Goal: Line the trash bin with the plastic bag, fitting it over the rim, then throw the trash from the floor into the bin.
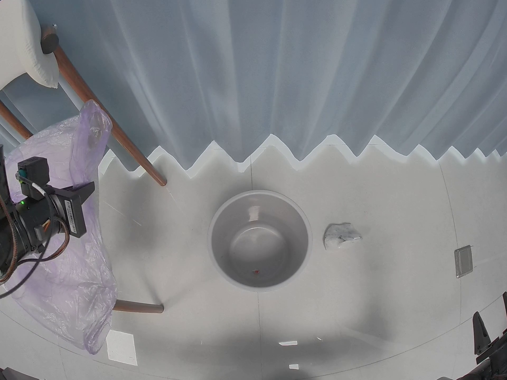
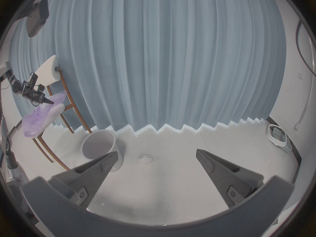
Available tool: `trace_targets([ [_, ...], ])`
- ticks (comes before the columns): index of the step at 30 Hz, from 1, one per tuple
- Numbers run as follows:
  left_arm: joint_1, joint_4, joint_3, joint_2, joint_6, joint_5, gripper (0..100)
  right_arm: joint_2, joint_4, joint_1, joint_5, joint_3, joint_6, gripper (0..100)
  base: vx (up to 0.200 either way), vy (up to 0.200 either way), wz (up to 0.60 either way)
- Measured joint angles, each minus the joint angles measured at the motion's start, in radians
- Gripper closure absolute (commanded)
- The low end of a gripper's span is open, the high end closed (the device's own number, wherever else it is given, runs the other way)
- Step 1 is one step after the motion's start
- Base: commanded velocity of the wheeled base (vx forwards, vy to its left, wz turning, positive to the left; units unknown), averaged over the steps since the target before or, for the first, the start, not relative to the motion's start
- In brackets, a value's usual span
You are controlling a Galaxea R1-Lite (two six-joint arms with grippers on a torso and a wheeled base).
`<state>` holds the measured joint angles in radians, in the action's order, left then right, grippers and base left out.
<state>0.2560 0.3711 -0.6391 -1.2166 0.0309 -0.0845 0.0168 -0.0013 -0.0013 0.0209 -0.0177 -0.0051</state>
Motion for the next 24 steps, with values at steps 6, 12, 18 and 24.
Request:
trace_targets([
  [6, 0.045, 0.000, 0.012, 0.043, -0.078, 0.137, 100, 0.000, 0.000, 0.000, 0.000, 0.000, 0.000, 0, 0.000, 0.000, 0.00],
  [12, 0.130, 0.002, 0.017, 0.063, -0.175, 0.188, 100, 0.000, 0.000, 0.000, -0.001, 0.000, 0.001, 0, 0.000, 0.000, 0.00],
  [18, 0.206, 0.020, 0.013, 0.061, -0.250, 0.267, 100, 0.000, 0.000, 0.000, -0.001, 0.000, 0.001, 0, 0.000, 0.000, 0.00],
  [24, 0.271, 0.099, 0.008, 0.045, -0.301, 0.353, 100, 0.000, 0.000, -0.001, -0.002, 0.000, 0.001, 0, 0.000, 0.000, 0.00],
])
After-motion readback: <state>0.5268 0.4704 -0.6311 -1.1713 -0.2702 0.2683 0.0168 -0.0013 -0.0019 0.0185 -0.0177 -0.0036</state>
